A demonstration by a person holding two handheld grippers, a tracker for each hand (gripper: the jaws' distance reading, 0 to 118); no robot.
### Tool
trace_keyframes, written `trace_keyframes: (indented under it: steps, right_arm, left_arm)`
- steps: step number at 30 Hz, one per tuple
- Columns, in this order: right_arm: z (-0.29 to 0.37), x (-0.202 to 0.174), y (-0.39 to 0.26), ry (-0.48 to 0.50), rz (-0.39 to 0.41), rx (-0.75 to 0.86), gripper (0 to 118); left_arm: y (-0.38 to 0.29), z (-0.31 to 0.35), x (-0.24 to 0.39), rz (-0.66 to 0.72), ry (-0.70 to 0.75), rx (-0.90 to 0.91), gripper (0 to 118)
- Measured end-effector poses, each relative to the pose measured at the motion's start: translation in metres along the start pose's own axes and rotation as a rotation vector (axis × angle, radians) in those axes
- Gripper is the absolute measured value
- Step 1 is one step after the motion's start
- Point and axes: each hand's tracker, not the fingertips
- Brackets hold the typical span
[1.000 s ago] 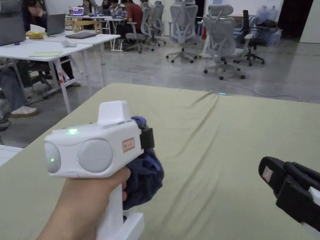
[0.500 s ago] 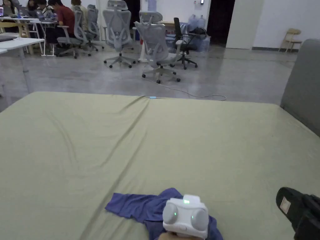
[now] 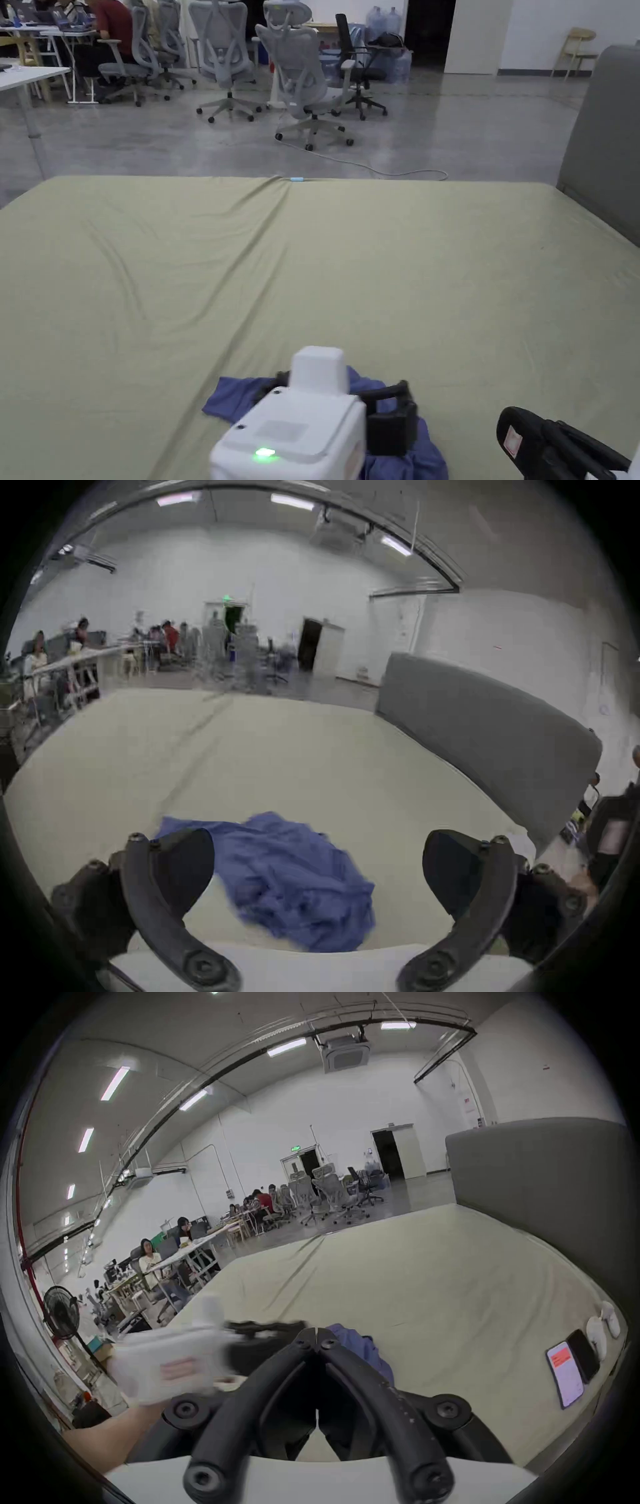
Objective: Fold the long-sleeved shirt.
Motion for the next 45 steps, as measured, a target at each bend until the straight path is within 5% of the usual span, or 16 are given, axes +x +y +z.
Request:
trace_keyframes:
  steps: [2,5,12,14,15,25,26,27,29,31,33,34,38,42,44,45]
  right_arm:
    - [-0.008,-0.005,-0.015,-0.008,-0.008,-0.026,3]
    - [-0.027,-0.006,-0.026,-0.031,-0.027,-0.079,3]
    - [-0.056,0.004,-0.037,-0.043,-0.070,-0.127,3]
    - [-0.062,0.006,-0.039,-0.051,-0.079,-0.135,3]
    - [-0.064,0.013,-0.039,-0.066,-0.084,-0.142,3]
    - [-0.117,0.075,-0.049,-0.158,-0.185,-0.328,3]
    - [-0.128,0.084,-0.050,-0.178,-0.204,-0.365,3]
    - [-0.135,0.097,-0.052,-0.190,-0.218,-0.396,3]
    - [-0.159,0.112,-0.056,-0.189,-0.246,-0.442,3]
    - [-0.183,0.128,-0.060,-0.170,-0.233,-0.484,29]
    - [-0.211,0.138,-0.068,-0.186,-0.269,-0.517,103]
    - [-0.223,0.141,-0.072,-0.205,-0.288,-0.541,118]
    - [-0.254,0.147,-0.084,-0.240,-0.296,-0.568,98]
    - [-0.259,0.130,-0.083,-0.194,-0.113,-0.639,69]
    - [-0.253,0.121,-0.076,-0.219,-0.110,-0.611,11]
    - [-0.243,0.117,-0.072,-0.235,-0.091,-0.584,11]
  left_arm:
    - [-0.015,0.019,-0.023,0.031,0.075,-0.089,113]
    - [-0.061,0.042,-0.057,0.070,0.127,-0.204,2]
    - [-0.077,-0.008,-0.115,0.139,0.190,-0.294,19]
    - [-0.058,-0.062,-0.132,0.064,0.228,-0.256,95]
    - [-0.048,-0.087,-0.141,0.007,0.300,-0.188,117]
    - [-0.063,-0.265,-0.159,-0.161,0.361,-0.455,86]
    - [-0.056,-0.259,-0.153,-0.188,0.334,-0.434,72]
    - [-0.051,-0.252,-0.146,-0.168,0.267,-0.449,21]
    - [-0.036,-0.245,-0.151,-0.125,0.203,-0.432,4]
    - [-0.025,-0.230,-0.152,-0.071,0.158,-0.383,4]
    - [-0.019,-0.207,-0.147,-0.060,0.136,-0.338,4]
    - [-0.016,-0.199,-0.148,-0.053,0.141,-0.332,4]
    - [-0.006,-0.169,-0.159,0.036,0.147,-0.273,4]
    - [-0.001,-0.128,-0.163,0.083,0.159,-0.224,4]
    - [-0.001,-0.104,-0.162,0.116,0.157,-0.198,4]
    - [0.000,-0.088,-0.163,0.153,0.170,-0.169,4]
